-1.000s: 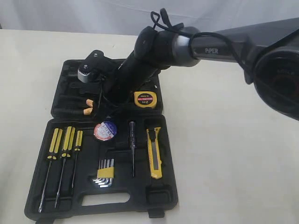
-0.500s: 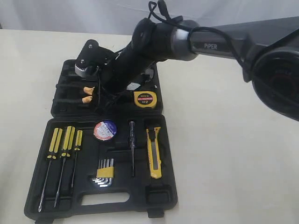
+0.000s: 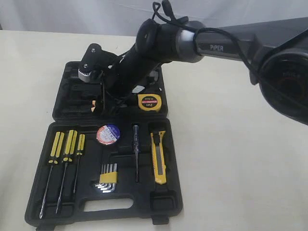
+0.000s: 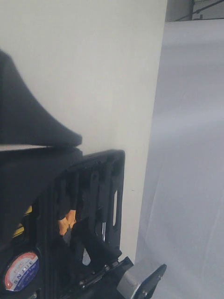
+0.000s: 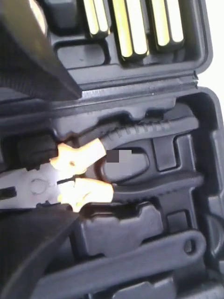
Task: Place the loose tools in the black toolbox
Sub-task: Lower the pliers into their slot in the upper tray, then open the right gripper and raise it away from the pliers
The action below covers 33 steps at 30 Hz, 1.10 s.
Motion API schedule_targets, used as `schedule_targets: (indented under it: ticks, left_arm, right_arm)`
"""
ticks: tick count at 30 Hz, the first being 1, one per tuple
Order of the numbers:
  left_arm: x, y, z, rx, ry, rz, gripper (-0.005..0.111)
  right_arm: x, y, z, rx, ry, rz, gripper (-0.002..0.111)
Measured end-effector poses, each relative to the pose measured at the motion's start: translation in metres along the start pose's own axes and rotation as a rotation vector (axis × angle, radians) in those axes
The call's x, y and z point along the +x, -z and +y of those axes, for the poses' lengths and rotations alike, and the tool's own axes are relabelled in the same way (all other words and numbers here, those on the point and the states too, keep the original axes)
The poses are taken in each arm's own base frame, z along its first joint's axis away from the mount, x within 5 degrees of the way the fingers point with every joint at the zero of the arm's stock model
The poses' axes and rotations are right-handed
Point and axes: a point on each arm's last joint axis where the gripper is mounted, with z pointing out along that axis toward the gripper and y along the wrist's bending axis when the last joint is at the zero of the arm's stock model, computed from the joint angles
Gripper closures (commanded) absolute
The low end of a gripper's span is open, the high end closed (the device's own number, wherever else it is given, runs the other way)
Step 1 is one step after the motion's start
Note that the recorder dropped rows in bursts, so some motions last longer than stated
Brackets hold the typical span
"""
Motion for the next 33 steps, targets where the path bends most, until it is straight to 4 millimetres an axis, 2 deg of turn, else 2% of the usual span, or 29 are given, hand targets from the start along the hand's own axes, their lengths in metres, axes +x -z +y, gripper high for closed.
schedule_targets:
  ticks: [9, 13, 15, 16, 20, 21, 29, 33]
  left_arm:
    - [0.0, 0.0, 0.0, 0.0, 0.0, 0.0, 0.107]
    - [0.0, 0.0, 0.0, 0.0, 0.0, 0.0, 0.107]
    - [0.0, 0.0, 0.0, 0.0, 0.0, 0.0, 0.107]
    - [0.0, 0.0, 0.0, 0.0, 0.0, 0.0, 0.107]
    - [0.0, 0.0, 0.0, 0.0, 0.0, 0.0, 0.107]
    - [0.0, 0.0, 0.0, 0.0, 0.0, 0.0, 0.107]
    - [0.0, 0.0, 0.0, 0.0, 0.0, 0.0, 0.107]
    - [0.0, 0.0, 0.0, 0.0, 0.0, 0.0, 0.107]
  right_arm:
    - [-0.001, 0.001, -0.001, 0.015, -0.051, -0.007, 0.044]
    - [-0.01, 0.014, -0.001, 0.032, -0.15, -0.032, 0.046]
    - [-0.016, 0.024, -0.001, 0.043, -0.223, -0.053, 0.055]
    - [-0.019, 0.028, -0.001, 0.046, -0.25, -0.061, 0.063]
    - [-0.025, 0.04, -0.001, 0.055, -0.323, -0.085, 0.105]
    - [-0.026, 0.04, -0.001, 0.053, -0.328, -0.084, 0.108]
    - [-0.024, 0.042, 0.007, -0.018, -0.339, -0.038, 0.109]
    - [-0.03, 0.063, 0.013, -0.021, -0.292, -0.004, 0.109]
